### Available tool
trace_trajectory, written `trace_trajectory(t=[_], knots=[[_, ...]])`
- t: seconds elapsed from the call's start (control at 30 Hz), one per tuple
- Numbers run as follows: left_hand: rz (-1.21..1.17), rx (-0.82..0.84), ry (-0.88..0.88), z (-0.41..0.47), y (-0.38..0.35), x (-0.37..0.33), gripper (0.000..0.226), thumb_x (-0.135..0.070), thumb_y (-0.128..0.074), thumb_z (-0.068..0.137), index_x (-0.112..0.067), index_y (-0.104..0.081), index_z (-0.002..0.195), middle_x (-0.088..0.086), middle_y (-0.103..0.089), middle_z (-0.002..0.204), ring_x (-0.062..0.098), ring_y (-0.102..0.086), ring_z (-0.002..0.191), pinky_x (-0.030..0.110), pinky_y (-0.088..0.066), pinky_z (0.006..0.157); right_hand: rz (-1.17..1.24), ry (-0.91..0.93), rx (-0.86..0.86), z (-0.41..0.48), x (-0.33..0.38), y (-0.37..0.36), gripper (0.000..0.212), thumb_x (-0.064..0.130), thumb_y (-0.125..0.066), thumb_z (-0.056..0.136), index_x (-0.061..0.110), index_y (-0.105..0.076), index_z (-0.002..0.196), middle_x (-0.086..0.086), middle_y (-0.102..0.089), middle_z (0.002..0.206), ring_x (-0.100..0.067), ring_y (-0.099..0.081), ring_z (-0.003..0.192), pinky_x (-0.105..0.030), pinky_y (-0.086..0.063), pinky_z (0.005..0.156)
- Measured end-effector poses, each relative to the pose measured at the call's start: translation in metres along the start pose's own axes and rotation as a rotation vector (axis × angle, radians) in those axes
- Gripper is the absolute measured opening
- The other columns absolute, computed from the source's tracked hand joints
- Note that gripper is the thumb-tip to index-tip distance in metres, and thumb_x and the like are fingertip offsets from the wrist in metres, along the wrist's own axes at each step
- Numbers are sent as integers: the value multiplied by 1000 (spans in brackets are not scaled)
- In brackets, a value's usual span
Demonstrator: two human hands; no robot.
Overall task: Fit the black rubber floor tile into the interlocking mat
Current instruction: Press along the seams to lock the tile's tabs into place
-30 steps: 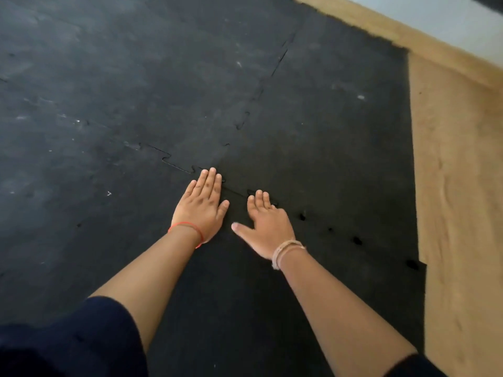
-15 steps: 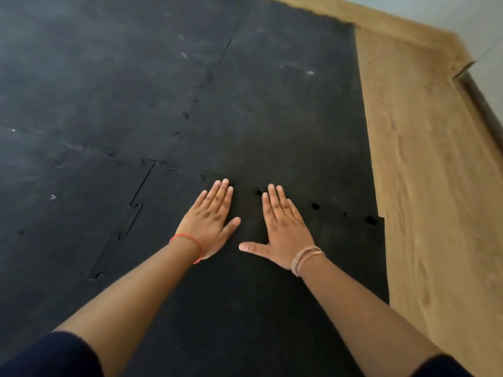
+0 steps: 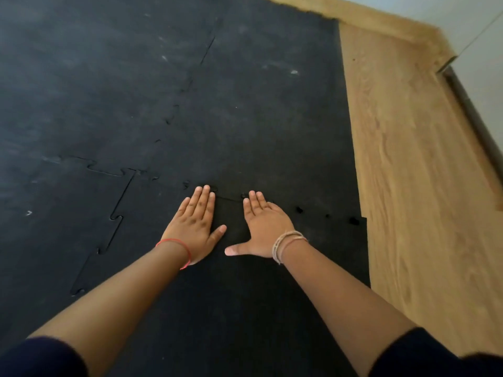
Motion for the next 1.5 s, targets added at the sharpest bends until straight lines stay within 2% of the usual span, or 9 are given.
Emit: trace_trajectory(t=[0.2, 0.3, 0.47, 0.67, 0.77, 0.93, 1.1, 1.37, 1.5], knots=[[-52, -59, -25, -4, -4, -32, 68, -49, -14, 93, -8, 16, 139, 9, 22, 151, 16, 29, 132, 30, 17, 106, 170, -196, -347, -39, -7, -44, 102, 81, -5, 69, 11, 17, 140, -8, 22, 152, -18, 28, 134, -35, 12, 110], [-72, -122, -75, -6, -9, -44, 66, -50, -10, 92, -12, 16, 139, 4, 21, 150, 13, 28, 130, 29, 17, 107, 173, -318, -304, -53, -21, -52, 110, 84, -4, 62, 8, 18, 139, -11, 21, 152, -21, 25, 137, -35, 12, 109], [-78, -183, -60, -3, -15, -40, 64, -51, -7, 91, -14, 21, 134, 1, 26, 143, 15, 27, 132, 29, 17, 107, 90, -228, -69, -46, -37, -34, 118, 86, -27, 64, 6, 12, 142, -13, 15, 154, -24, 14, 141, -37, 0, 113], [-60, -108, -65, -5, -7, -41, 65, -49, -12, 93, -14, 20, 137, 2, 24, 148, 14, 28, 131, 29, 16, 107, 127, -200, 190, -37, -45, 3, 109, 81, -30, 70, 5, -4, 144, -15, 2, 155, -26, -2, 143, -40, -17, 112], [-49, -34, -58, -3, -1, -42, 66, -47, -15, 94, -12, 16, 140, 4, 22, 151, 14, 26, 133, 29, 15, 107, 265, -231, 86, -32, -46, 2, 98, 75, -29, 77, 6, -10, 144, -14, -2, 155, -25, -2, 143, -40, -16, 113], [26, 2, -137, 2, 2, -66, 65, -42, -17, 95, -8, 14, 140, 10, 19, 152, 18, 19, 138, 31, 12, 109, 324, -374, -302, -82, -32, -74, 108, 84, -18, 66, 12, 26, 134, -7, 30, 147, -19, 29, 133, -35, 11, 110], [-27, -69, -123, 7, -14, -86, 67, -52, -9, 92, -11, 22, 135, 5, 26, 148, 16, 25, 134, 30, 17, 106, 226, -328, -174, -70, -65, -57, 134, 93, -24, 48, 6, 18, 140, -12, 22, 152, -23, 21, 139, -36, 8, 111], [5, 100, -113, 15, -10, -84, 71, -52, -14, 92, -11, 23, 137, 5, 30, 146, 16, 29, 132, 31, 17, 105, 177, -258, 95, -58, -81, -38, 123, 81, -43, 64, 4, 14, 141, -17, 17, 153, -29, 12, 141, -40, -3, 114], [-20, 208, -50, 28, 0, -101, 77, -48, -26, 93, -4, 16, 139, 15, 23, 150, 26, 21, 137, 37, 8, 112, 344, -338, -218, -81, -90, -59, 108, 77, -35, 72, 9, 11, 143, -10, 18, 154, -22, 18, 140, -34, 6, 112]])
Point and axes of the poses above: each hand's wrist, its own z-axis towards the middle knuckle, its own y-axis out of the back of the hand, x = y × z, the point moved 3 cm from there along z, towards the middle knuckle
